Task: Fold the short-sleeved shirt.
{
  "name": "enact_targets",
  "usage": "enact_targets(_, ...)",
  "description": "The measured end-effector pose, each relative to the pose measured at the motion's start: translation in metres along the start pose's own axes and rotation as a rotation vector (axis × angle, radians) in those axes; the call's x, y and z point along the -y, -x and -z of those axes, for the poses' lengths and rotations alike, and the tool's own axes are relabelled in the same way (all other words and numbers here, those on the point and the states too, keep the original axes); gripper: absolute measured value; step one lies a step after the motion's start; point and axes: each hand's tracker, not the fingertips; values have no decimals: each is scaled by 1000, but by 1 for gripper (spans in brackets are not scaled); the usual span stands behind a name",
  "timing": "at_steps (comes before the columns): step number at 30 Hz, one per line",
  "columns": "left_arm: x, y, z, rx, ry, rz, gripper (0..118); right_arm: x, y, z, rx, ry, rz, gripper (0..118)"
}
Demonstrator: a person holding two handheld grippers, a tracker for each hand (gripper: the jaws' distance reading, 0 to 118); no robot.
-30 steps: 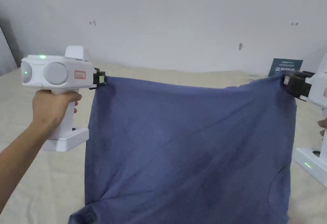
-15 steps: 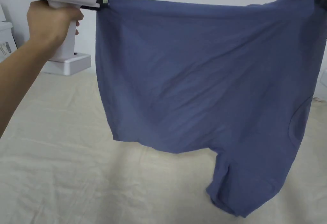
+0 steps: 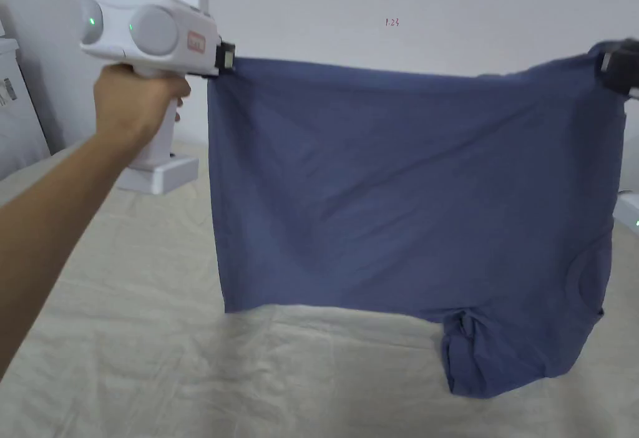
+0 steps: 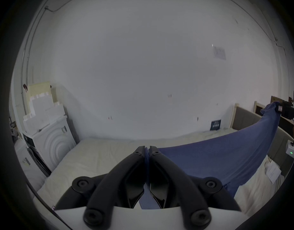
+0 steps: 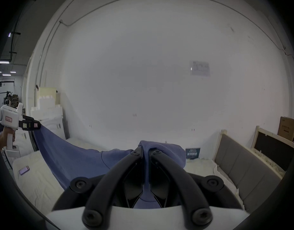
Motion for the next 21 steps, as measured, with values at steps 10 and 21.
enact_targets(10, 131, -21, 52, 24, 211, -9, 2, 132, -7, 41, 6, 220, 57, 3)
enact_targets(21, 264, -19, -15, 85, 334, -108, 2, 255, 9, -54, -29, 358, 136, 3)
